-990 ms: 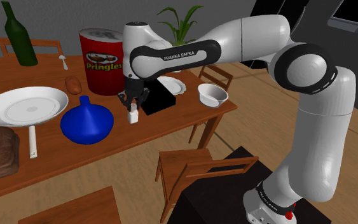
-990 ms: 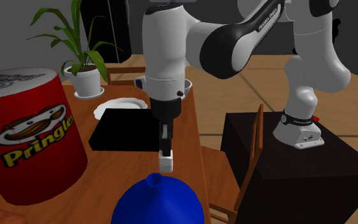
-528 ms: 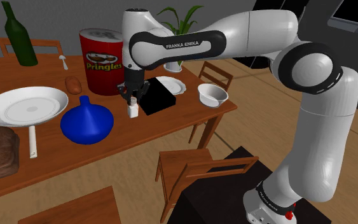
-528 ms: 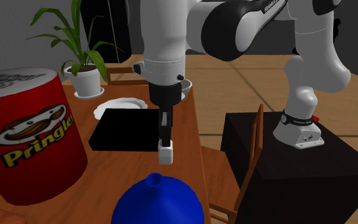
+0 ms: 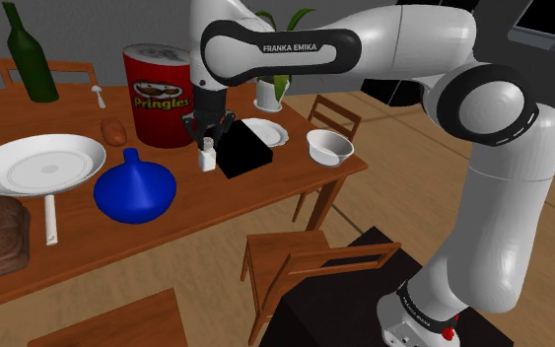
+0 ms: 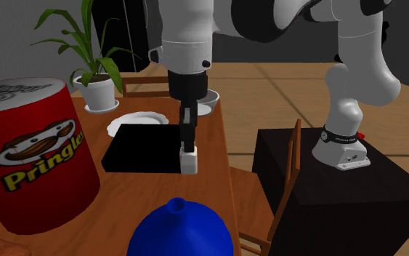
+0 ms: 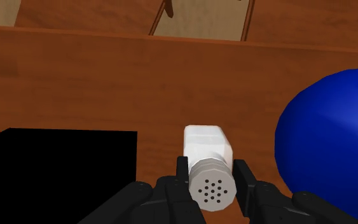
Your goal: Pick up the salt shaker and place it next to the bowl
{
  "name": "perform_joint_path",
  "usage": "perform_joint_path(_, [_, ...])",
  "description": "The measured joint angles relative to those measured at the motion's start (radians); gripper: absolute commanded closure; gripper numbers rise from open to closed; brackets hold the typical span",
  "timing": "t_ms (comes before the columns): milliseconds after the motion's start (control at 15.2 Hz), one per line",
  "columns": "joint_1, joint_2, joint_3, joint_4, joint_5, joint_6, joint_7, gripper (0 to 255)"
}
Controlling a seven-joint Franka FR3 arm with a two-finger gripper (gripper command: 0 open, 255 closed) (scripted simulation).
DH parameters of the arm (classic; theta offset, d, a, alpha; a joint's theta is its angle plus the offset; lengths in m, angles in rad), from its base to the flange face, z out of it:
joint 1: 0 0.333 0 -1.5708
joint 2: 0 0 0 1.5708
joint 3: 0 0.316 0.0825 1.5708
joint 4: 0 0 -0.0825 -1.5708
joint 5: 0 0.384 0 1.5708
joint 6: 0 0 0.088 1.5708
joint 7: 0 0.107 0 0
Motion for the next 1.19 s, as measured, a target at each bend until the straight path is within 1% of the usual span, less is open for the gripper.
perform_joint_path(858, [0.019,0.011,0.004,0.185,0.0,-0.173,-0.006,255])
perform_joint_path(990, [-0.002,-0.003,-0.001,0.173,0.007,-0.174,-0.031,255])
perform_joint_path(1122, [-0.04,-0.028,-0.01,0.143,0.019,-0.166,-0.073,255])
perform_joint_path(1188, [-0.055,-0.031,-0.016,0.145,0.022,-0.169,-0.094,255])
